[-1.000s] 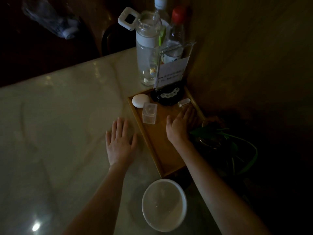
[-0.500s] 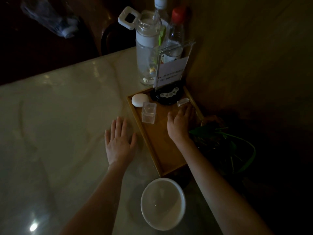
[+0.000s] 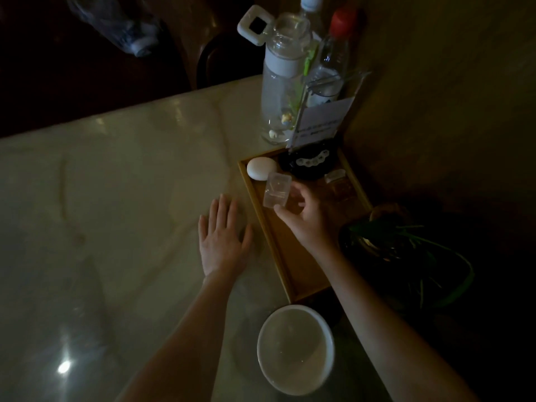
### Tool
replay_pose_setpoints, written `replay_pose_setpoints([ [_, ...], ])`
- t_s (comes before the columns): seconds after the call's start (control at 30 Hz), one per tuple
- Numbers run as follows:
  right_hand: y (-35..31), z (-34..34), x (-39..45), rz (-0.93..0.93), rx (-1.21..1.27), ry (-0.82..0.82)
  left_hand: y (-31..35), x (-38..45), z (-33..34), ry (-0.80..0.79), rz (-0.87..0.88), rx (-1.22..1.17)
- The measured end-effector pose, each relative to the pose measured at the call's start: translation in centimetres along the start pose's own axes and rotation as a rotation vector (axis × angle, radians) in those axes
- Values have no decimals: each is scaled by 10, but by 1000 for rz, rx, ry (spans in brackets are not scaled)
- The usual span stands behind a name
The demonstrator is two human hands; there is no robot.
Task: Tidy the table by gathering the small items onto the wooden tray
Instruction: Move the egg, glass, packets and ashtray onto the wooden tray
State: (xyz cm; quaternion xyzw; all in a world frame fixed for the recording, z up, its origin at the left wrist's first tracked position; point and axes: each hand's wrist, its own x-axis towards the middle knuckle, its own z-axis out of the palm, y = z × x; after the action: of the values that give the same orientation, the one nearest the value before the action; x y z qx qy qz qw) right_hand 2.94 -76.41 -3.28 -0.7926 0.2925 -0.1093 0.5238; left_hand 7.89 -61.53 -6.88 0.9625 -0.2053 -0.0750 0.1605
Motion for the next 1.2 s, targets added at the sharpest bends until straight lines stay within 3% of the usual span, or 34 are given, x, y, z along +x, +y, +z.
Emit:
replay_pose_setpoints([
  [0.23, 3, 28, 4, 10, 47, 193, 0, 0, 1, 19, 1, -10],
  [0.5, 3, 32, -3, -127, -130, 322, -2, 0, 2, 14, 3, -6],
  [0.9, 3, 19, 10, -244, -135, 107, -2, 0, 4, 30, 9, -11],
  [1.2, 3, 21, 14, -244, -41, 70, -3, 1, 5, 29, 11, -15],
])
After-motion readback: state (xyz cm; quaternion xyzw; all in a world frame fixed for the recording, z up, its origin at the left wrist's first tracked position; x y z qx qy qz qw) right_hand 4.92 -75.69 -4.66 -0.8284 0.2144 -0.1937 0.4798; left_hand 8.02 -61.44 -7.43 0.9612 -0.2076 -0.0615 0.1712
